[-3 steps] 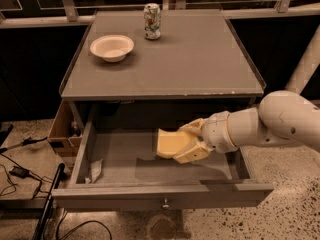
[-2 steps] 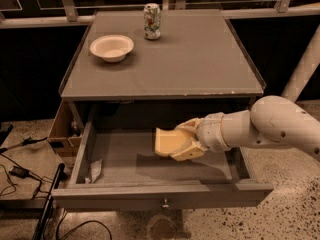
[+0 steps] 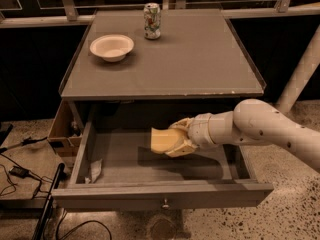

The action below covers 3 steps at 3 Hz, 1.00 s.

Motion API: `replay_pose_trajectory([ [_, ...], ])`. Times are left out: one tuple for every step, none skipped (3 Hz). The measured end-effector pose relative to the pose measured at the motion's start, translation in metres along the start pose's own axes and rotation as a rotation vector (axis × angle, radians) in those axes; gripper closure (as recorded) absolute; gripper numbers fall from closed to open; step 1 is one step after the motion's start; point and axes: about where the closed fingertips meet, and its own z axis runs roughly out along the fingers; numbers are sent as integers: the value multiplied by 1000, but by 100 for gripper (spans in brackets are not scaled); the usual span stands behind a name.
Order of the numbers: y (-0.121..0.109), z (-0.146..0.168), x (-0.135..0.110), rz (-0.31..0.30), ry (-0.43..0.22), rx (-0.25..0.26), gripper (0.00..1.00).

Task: Place sponge into top drawer

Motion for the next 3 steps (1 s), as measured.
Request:
replay_pose_trajectory([
  [-6,25,18,21,9,-24,100],
  [-7,46,35,53,18,-50,100],
  [-4,63,51,85,27,-76,98],
])
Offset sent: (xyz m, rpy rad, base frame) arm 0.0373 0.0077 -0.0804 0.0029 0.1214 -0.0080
